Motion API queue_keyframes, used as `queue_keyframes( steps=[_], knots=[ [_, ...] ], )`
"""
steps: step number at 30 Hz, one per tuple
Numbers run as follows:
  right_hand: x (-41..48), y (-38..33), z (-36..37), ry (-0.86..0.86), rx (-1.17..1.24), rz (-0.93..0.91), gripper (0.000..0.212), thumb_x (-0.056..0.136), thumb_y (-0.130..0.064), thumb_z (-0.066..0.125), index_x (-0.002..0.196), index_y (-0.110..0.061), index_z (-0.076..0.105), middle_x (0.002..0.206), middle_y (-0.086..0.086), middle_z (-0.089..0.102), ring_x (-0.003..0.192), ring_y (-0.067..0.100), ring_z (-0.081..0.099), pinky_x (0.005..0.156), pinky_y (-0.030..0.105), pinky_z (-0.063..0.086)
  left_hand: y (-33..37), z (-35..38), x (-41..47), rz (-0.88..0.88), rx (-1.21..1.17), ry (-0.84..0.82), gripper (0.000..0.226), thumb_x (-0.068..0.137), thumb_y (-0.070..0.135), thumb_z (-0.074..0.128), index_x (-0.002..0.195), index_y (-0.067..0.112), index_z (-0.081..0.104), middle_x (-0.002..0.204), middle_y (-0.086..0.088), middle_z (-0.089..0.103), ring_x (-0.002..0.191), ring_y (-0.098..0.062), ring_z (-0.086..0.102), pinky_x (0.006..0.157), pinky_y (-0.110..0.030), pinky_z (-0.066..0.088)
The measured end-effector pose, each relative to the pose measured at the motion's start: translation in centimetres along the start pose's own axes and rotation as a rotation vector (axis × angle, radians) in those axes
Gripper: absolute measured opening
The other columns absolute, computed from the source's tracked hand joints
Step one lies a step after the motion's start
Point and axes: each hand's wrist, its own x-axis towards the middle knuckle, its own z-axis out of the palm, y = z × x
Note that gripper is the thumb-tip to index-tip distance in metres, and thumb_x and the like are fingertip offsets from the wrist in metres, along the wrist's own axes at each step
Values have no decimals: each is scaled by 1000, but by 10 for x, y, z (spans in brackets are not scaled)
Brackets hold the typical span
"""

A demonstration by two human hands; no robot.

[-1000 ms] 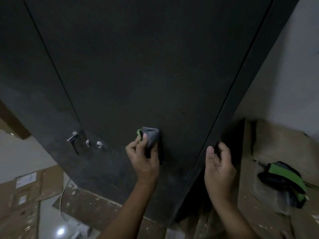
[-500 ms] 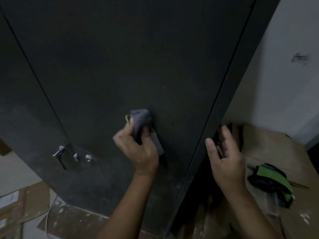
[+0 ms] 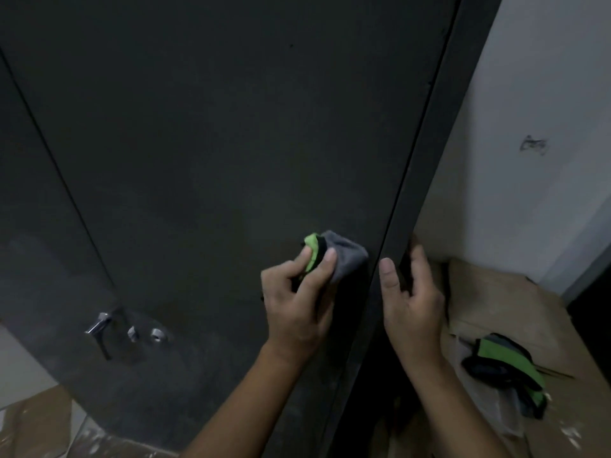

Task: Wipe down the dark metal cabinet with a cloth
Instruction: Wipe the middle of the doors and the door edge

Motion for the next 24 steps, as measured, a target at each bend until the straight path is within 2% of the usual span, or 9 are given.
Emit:
queue_keyframes(
  steps=[3,6,9,13,16,18,20,22,24],
  knots=[
    [7,0,-10,-16,43,8,56,91,-50,58,143,-29,51,127,-36,58,119,-8,57,94,25,53,-10,-12,-2,47,25,-21,48,87,15,73,131,28,56,119,-4,48,92,-26,56,73,-40,55],
    [14,-8,-17,-9,92,-2,51,92,-46,66,136,-22,57,118,-31,62,109,-13,60,89,12,50,-8,-18,23,-40,-33,85,32,91,13,63,123,15,59,113,-11,53,103,-24,53,92,-30,47],
    [11,-10,-15,12,98,33,47,88,-36,64,132,-20,56,109,-35,59,101,-23,57,84,0,42,4,-13,66,-177,-101,243,37,86,9,70,122,9,63,102,-22,53,106,-25,51,92,-37,48],
    [8,-3,-13,6,123,121,48,82,-39,65,128,-25,58,87,-45,60,93,-24,59,82,1,44,37,-1,107,-142,-147,271,36,87,12,71,121,5,64,105,-13,49,103,-29,54,91,-35,47],
    [13,3,-17,-26,203,175,45,89,-37,68,129,-17,61,100,-38,65,100,-16,62,89,8,47,58,4,113,-44,-110,166,39,85,11,73,123,10,66,109,-13,53,101,-21,48,91,-25,41],
    [14,5,-23,-81,266,169,32,93,-27,60,125,-22,63,111,-26,71,108,-5,64,93,16,50,65,7,109,66,-77,86,40,84,10,76,123,12,67,110,-15,57,96,-21,48,86,-28,42],
    [15,8,-28,-113,373,190,32,92,-20,54,119,-28,69,116,-12,73,113,11,66,96,28,52,66,7,97,203,-44,18,38,85,9,76,122,15,70,111,-11,57,91,-21,50,80,-32,44],
    [16,8,-33,-128,451,207,27,92,-22,57,110,-28,77,115,1,74,112,23,67,97,38,54,62,7,78,294,-23,-33,33,88,11,73,121,18,71,115,-5,53,88,-21,52,79,-32,46],
    [17,4,-36,-130,463,234,24,88,-36,65,108,-32,77,112,4,75,107,24,69,90,37,56,50,7,52,337,-2,-79,34,89,11,70,121,22,71,120,-3,52,86,-22,53,75,-35,50]
  ],
)
